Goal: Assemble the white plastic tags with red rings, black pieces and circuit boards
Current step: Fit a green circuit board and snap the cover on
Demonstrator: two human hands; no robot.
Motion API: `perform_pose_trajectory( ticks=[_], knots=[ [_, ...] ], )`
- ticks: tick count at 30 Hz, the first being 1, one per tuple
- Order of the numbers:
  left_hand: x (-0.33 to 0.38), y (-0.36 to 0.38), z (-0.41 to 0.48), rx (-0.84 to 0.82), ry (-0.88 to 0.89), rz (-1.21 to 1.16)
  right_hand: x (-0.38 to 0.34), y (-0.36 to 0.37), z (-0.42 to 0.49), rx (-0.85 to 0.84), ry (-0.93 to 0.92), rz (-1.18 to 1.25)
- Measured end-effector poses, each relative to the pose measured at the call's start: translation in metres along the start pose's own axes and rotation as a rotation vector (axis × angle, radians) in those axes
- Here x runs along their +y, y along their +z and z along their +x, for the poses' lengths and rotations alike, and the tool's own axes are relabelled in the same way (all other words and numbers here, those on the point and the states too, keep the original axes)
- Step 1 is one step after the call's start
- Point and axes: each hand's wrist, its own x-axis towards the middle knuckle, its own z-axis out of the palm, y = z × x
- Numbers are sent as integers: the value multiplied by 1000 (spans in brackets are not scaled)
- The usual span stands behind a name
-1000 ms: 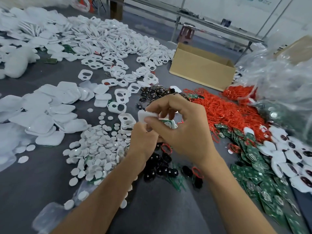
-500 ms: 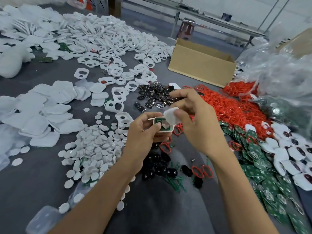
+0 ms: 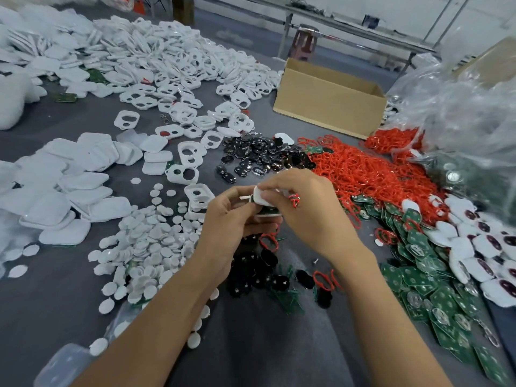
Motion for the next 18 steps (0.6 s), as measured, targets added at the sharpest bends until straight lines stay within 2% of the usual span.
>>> perform_pose_trajectory(
  ticks=[5, 12, 18],
  knots=[
    [0, -2, 0, 12, 8, 6, 6, -7, -1, -134, 63, -4],
    [0, -2, 0, 15, -13, -3, 9, -7, -2, -106, 130, 113],
    [-1, -2, 3, -8, -62, -53, 12, -7, -3, -113, 105, 108]
  ],
)
